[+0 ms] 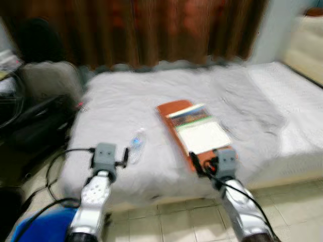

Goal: Clean up the room

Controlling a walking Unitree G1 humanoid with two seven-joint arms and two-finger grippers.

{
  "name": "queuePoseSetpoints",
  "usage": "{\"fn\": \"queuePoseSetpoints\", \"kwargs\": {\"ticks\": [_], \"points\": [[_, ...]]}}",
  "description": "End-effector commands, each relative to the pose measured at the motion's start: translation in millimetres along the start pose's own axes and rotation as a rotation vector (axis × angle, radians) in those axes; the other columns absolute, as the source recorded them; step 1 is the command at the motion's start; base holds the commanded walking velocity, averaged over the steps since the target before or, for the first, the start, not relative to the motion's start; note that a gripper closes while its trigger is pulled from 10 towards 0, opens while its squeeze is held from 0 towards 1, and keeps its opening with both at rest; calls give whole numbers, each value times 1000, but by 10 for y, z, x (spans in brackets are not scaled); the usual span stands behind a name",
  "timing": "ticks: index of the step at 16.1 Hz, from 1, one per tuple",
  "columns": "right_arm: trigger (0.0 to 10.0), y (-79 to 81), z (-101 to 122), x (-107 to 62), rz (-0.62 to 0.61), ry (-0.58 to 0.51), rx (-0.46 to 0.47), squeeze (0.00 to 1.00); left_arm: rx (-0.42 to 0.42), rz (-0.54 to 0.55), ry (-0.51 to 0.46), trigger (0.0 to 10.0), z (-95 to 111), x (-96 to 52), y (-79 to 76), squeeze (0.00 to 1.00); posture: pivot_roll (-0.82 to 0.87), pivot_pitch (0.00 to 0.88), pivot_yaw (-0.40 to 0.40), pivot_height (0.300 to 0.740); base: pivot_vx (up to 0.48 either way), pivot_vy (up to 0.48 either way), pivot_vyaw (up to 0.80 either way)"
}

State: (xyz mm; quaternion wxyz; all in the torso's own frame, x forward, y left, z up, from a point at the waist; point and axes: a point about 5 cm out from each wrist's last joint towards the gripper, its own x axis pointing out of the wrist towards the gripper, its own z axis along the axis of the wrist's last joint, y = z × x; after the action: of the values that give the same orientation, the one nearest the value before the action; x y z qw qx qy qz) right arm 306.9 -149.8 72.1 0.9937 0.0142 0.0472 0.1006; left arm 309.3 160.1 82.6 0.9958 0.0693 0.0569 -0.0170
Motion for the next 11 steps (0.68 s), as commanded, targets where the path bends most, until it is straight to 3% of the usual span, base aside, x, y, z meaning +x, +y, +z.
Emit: {"fn": "queuePoseSetpoints", "kwargs": {"ticks": [1, 11], "points": [[10000, -90, 0, -23, -25, 2, 3, 0, -8, -33, -12, 10000, 36, 17, -95, 0, 1, 0, -5, 740, 480, 0, 0], [10000, -65, 8, 0, -16, 2, 6, 0, -18, -31, -13, 10000, 67, 52, -97, 0, 3, 0, -1, 740, 480, 0, 0]]}}
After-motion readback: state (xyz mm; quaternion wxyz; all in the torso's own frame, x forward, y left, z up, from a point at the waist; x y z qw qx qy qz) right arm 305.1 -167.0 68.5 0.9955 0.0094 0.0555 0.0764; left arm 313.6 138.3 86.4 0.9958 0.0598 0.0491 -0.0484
